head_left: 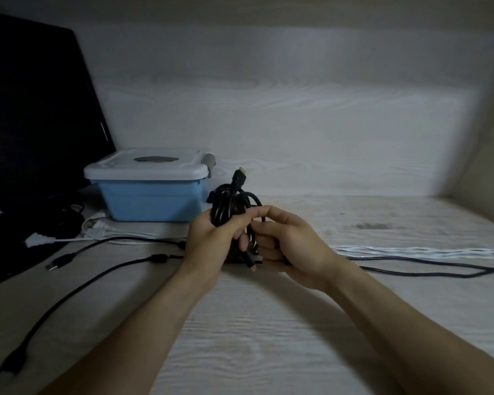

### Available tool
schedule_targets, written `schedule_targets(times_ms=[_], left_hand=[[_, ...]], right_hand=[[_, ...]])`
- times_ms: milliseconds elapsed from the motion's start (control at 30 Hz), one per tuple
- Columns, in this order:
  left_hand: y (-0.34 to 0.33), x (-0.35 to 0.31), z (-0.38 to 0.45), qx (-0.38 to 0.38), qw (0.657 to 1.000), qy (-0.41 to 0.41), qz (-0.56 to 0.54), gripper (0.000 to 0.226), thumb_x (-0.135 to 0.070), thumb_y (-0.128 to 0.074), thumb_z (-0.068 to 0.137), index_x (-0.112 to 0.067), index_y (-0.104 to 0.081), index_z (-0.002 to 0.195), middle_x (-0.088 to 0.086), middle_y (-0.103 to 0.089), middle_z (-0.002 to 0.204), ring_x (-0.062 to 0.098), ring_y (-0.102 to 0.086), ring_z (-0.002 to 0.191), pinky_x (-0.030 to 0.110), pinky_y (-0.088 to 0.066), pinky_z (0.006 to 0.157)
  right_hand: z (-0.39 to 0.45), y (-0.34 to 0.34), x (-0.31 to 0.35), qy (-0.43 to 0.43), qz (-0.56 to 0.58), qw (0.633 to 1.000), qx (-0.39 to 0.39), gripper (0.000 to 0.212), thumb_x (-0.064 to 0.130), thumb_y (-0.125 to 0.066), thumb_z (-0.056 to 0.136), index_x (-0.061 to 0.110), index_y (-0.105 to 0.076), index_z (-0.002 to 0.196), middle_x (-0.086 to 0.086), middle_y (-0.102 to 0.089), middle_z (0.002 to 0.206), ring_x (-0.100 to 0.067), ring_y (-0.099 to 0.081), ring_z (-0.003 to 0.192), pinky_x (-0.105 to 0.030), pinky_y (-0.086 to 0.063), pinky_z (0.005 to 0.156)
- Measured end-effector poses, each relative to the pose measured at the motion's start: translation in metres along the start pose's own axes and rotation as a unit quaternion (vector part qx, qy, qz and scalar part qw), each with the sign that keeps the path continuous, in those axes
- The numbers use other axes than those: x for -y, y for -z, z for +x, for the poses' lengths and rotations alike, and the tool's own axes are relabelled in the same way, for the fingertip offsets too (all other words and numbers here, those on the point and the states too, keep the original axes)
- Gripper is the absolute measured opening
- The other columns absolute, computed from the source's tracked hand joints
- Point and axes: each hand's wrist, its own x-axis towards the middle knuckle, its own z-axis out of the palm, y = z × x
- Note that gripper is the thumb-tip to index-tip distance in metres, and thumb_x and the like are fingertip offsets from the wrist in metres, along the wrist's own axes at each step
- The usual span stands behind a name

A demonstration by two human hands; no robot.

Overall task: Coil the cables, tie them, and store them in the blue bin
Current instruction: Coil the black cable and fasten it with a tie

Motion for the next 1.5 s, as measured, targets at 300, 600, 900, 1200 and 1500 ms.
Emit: schedule_targets(times_ms=[300,600,900,1200,1500], left_hand=[[-0.001,-0.002,-0.005,-0.040,0.999,0.004,0.006,0.027,-0.012,-0.062,0.094,-0.003,-0.053,0.070,0.002,-0.041,0.048,0.020,-0.045,0.045,0.038,-0.048,0.062],[-0.004,-0.001,-0.005,0.043,0.998,-0.026,0.040,0.035,-0.020,-0.054,0.100,-0.002,-0.050,0.070,0.017,-0.053,0.064,0.024,-0.058,0.061,0.028,-0.051,0.066],[-0.002,-0.003,-0.010,0.066,0.989,-0.030,0.126,0.052,-0.053,-0.040,0.091,-0.005,-0.060,0.086,0.007,-0.067,0.065,0.016,-0.066,0.059,0.022,-0.052,0.059],[0.000,0.005,-0.007,-0.008,0.985,0.000,0.173,0.076,-0.082,-0.038,0.075,-0.013,-0.047,0.104,-0.008,-0.057,0.092,-0.012,-0.054,0.077,0.007,-0.040,0.071],[-0.007,0.005,-0.005,-0.150,0.974,-0.068,0.155,0.064,-0.067,-0.060,0.068,-0.008,-0.056,0.091,0.001,-0.063,0.083,-0.009,-0.056,0.065,0.009,-0.042,0.064]], right_hand=[[0.008,0.011,-0.014,0.192,-0.309,0.917,-0.163,0.008,0.017,-0.070,0.092,0.017,-0.077,0.089,0.006,-0.072,0.077,-0.007,-0.067,0.075,-0.022,-0.052,0.069],[0.003,0.005,-0.010,0.187,-0.289,0.928,-0.141,0.032,0.010,-0.059,0.097,0.015,-0.070,0.067,0.000,-0.069,0.060,-0.009,-0.065,0.060,-0.014,-0.048,0.065],[-0.001,0.004,0.001,0.022,-0.087,0.995,-0.037,0.018,0.002,-0.050,0.098,-0.002,-0.060,0.084,-0.011,-0.052,0.058,-0.016,-0.048,0.047,-0.017,-0.033,0.040],[-0.003,0.006,0.002,-0.103,0.027,0.992,0.072,0.039,-0.004,-0.047,0.088,0.024,-0.036,0.062,0.004,-0.015,0.056,-0.005,-0.014,0.039,-0.016,-0.011,0.037],[-0.002,-0.008,-0.005,-0.124,0.109,0.986,0.039,0.041,0.009,-0.049,0.093,0.025,-0.035,0.057,0.008,-0.021,0.049,-0.005,-0.014,0.037,-0.020,-0.009,0.038]])
